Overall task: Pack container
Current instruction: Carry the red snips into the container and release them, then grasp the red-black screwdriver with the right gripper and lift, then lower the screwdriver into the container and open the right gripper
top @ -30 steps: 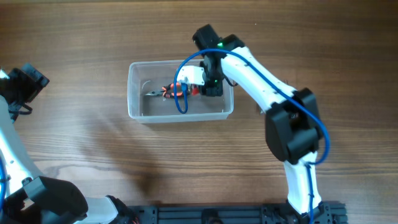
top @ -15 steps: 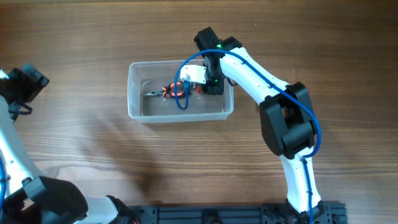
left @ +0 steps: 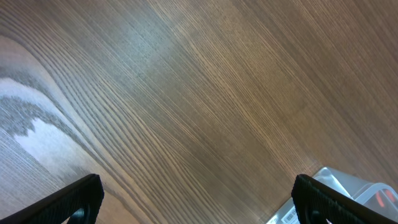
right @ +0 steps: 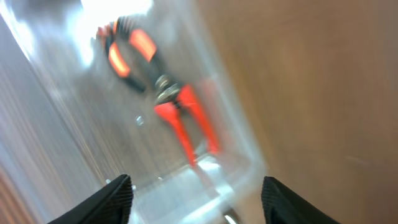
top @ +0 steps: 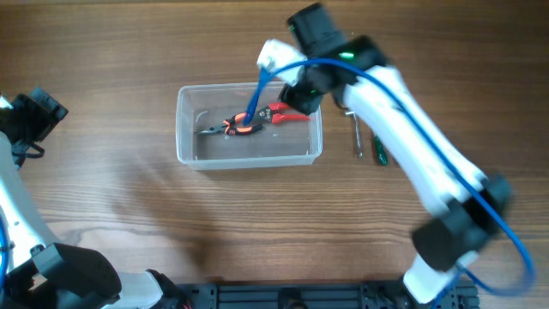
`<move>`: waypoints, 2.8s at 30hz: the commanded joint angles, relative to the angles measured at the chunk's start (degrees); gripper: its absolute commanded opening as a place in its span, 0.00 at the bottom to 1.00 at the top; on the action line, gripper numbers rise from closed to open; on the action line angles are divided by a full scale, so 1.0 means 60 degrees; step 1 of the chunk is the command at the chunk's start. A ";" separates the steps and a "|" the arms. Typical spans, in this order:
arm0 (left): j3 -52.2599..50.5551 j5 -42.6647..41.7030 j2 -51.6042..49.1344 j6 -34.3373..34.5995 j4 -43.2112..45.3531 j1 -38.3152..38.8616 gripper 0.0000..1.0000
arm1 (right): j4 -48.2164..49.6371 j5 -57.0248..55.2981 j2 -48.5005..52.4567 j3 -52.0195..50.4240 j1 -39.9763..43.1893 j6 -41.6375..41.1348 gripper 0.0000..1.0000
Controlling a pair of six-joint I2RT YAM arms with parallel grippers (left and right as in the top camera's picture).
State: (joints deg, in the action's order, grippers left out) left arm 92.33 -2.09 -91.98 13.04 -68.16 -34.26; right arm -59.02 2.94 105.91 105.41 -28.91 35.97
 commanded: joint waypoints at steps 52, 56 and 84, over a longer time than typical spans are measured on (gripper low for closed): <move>0.0058 -0.0149 -0.0018 0.0157 -0.0004 -0.0044 1.00 | 0.2014 -0.0306 0.1504 -0.6393 0.5920 -0.6277 0.25; 0.0058 -0.0153 -0.0018 0.0157 -0.0004 -0.0044 1.00 | 0.2051 -0.0200 0.1490 -0.6386 0.5920 -0.6280 0.19; 0.0058 -0.0149 -0.0018 0.0157 -0.0004 -0.0044 1.00 | 0.0812 0.1894 -0.3639 -0.1381 0.1351 -0.2973 0.04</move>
State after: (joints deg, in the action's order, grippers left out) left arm 92.31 -2.09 -91.98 13.06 -68.16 -34.26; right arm -53.78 11.03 82.19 97.82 -12.32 7.97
